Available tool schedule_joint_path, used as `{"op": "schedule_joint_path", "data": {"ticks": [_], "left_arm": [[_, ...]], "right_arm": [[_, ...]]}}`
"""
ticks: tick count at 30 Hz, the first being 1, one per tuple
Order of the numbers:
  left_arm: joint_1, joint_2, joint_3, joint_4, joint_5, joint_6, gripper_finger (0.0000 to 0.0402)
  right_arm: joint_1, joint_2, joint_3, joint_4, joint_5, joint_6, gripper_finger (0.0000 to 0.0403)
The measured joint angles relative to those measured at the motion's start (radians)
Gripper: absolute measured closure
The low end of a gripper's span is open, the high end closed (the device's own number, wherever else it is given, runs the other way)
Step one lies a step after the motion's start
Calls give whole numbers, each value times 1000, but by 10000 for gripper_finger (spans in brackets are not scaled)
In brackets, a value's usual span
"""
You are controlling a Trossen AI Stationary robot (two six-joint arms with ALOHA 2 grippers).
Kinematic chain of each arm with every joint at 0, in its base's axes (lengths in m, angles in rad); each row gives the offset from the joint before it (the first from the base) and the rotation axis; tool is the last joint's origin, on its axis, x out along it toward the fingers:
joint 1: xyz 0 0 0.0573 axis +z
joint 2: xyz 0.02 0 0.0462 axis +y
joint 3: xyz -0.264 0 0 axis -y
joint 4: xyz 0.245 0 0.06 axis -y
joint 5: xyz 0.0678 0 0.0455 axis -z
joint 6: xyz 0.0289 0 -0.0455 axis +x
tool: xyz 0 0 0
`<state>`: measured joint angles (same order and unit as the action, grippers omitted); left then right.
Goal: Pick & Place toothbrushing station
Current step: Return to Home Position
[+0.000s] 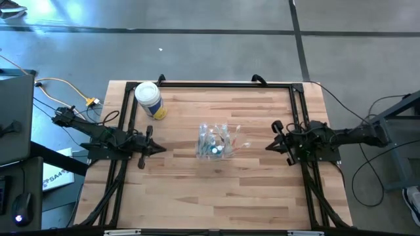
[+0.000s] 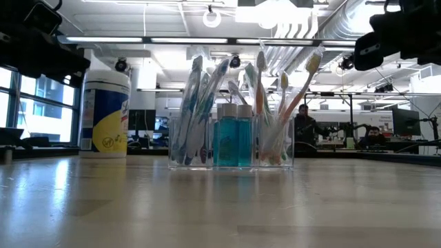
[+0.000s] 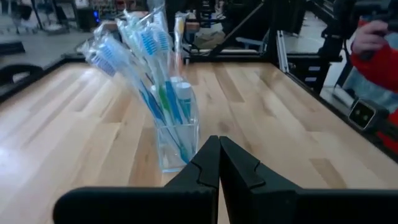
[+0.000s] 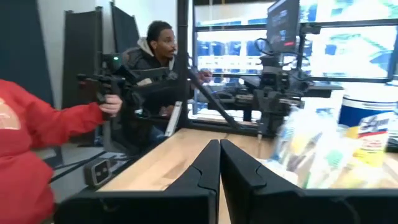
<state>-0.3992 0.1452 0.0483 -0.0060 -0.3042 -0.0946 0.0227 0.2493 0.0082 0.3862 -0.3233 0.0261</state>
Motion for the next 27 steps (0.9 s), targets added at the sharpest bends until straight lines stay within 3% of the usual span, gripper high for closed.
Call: {"op": "schedule_joint_path", "data": {"ticks": [3, 7, 17, 27], "left_arm": [[0, 0, 3, 1, 10, 55, 402], [0, 0, 6, -4, 114, 48, 401], [0, 1, 4, -16, 91, -38, 399], [0, 1, 4, -21, 90, -34, 398]], "right_arm": [[-38, 0, 0, 0, -4, -1, 400], [-84, 0, 0, 0, -64, 24, 400], [-116, 0, 0, -4, -69, 32, 398], [-116, 1, -1, -152, -69, 13, 398]]}}
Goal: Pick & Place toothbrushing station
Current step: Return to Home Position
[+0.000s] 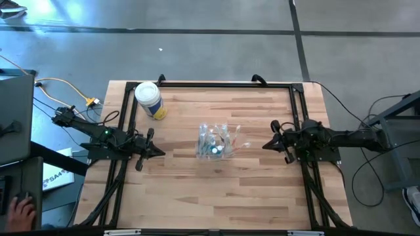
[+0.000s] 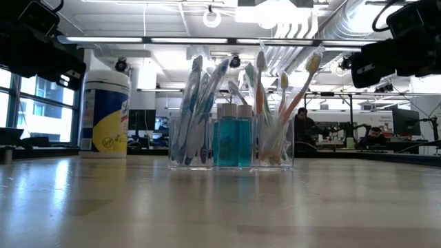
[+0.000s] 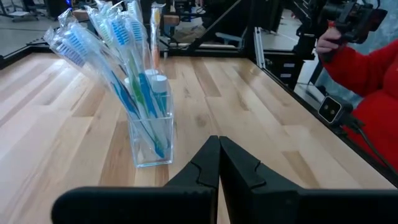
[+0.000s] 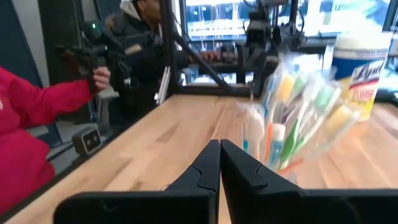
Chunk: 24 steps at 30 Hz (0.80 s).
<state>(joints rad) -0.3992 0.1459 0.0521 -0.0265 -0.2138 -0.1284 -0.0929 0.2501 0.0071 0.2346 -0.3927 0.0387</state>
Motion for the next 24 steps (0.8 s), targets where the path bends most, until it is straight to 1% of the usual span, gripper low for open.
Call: {"op": "schedule_joint_path", "data": {"ticks": [4, 24], "left_arm": [[0, 0, 0, 1, 0, 0, 398], [0, 0, -1, 2, 0, 0, 398]], "right_arm": [[0, 1, 0, -21, 0, -13, 398], [0, 1, -1, -21, 0, -13, 398]]}}
